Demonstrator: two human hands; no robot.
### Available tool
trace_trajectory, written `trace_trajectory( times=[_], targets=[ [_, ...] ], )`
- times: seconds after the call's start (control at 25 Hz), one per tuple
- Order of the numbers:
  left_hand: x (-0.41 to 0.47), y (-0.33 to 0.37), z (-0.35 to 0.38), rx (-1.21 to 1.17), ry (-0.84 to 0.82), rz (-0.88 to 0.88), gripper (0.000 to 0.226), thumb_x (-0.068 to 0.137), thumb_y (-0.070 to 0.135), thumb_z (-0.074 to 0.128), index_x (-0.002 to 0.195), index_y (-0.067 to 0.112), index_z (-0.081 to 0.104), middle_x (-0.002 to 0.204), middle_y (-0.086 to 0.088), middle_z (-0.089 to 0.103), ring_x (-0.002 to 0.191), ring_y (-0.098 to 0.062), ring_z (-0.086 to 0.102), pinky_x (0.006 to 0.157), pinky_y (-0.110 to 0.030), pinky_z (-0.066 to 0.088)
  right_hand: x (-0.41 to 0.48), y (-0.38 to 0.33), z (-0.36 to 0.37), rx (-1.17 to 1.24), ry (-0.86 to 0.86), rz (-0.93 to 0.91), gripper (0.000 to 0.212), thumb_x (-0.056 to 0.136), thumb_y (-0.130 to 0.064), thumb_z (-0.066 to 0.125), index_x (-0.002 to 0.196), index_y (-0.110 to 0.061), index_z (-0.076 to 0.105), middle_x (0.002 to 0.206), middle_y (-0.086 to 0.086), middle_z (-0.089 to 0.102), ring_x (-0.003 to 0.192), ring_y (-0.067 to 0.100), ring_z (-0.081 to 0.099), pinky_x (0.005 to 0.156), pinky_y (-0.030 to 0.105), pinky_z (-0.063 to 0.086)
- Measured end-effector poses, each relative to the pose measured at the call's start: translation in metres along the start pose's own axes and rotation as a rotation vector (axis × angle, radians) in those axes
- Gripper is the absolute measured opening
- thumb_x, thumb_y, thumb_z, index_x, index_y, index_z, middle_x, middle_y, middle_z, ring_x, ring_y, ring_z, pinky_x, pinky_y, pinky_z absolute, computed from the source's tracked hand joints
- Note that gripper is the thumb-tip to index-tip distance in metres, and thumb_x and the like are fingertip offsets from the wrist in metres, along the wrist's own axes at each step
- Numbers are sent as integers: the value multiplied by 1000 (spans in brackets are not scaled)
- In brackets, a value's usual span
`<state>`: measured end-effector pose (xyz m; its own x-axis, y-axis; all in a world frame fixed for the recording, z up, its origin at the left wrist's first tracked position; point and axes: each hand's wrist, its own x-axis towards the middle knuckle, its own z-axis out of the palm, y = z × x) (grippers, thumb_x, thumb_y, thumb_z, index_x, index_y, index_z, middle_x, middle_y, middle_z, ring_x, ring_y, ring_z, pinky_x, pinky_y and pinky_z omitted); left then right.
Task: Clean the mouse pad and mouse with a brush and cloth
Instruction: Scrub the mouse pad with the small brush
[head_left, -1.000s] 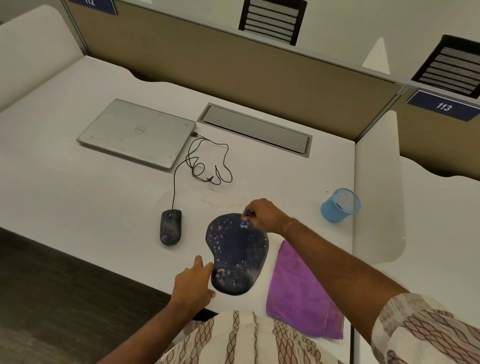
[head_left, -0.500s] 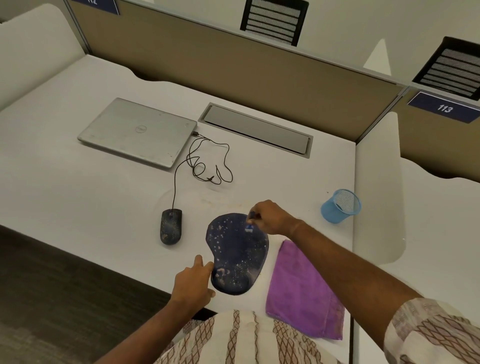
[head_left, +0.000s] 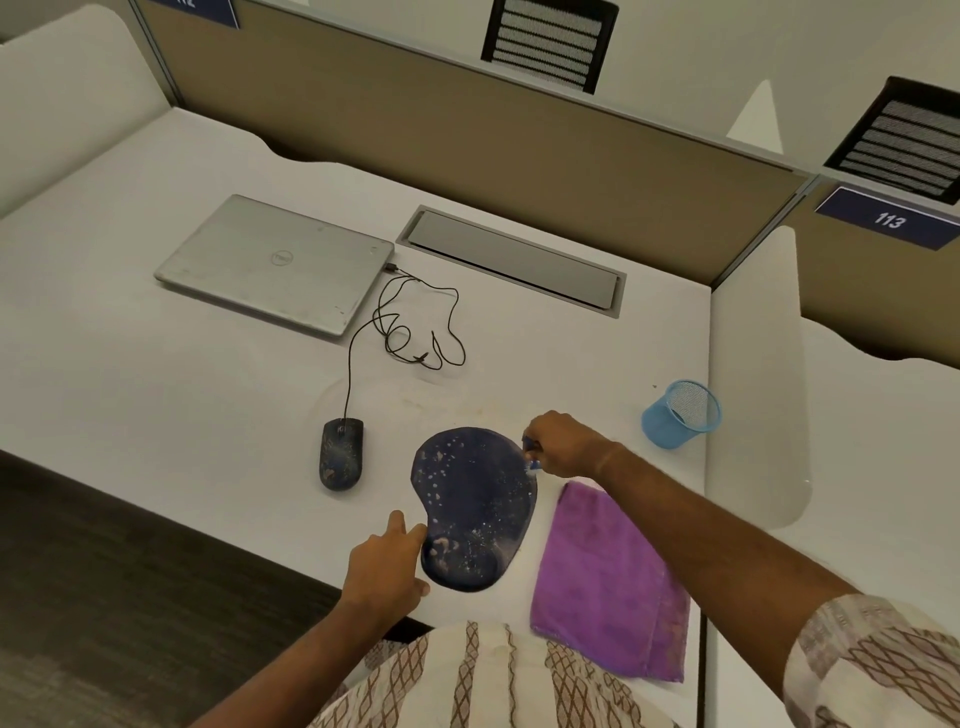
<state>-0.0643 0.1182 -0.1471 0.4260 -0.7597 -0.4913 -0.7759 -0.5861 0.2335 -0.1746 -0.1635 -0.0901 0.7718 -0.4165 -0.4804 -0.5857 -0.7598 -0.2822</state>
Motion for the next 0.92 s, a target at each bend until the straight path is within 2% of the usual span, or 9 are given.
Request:
trace_trajectory(
  times=[0.16,0.36,0.52,0.72,0.92],
  targets=[
    [0,0,1,4,1,-1,63,85,55,70,139,34,44,144,2,43,110,-22,63,94,-27,50,10,-28,1,217,109,-45,14,89,-18,68,97,-10,76,94,3,73,81,14,64,74,28,51],
    [-1,-1,1,2,1,-1,63,85,54,70,139,33,44,144,1,42,108,-23,64,94,-27,51,3,-14,16,91,2,-17,12,84,-5,63,93,-5,72,94,9,71,79,18,61,67,28,45],
    [0,-1,0,7,8,4,63,85,54,70,139,32,45,142,1,43,107,-23,64,93,-27,51,-3,3,8,-24,-33,-2,12,85,-7,64,95,-7,71,93,9,69,81,22,62,75,36,52],
    [-1,-1,1,12,2,1,64,86,55,68,140,33,43,144,1,41,109,-22,63,95,-28,50,8,-17,1,179,109,-29,11,86,-15,68,92,-8,75,91,4,73,77,14,63,72,31,52],
    [-2,0,0,4,7,3,63,86,54,68,140,34,43,144,2,41,110,-22,63,95,-27,50,5,-16,17,152,61,-22,14,88,-13,65,96,-7,74,98,8,73,88,21,65,76,30,50]
  ],
)
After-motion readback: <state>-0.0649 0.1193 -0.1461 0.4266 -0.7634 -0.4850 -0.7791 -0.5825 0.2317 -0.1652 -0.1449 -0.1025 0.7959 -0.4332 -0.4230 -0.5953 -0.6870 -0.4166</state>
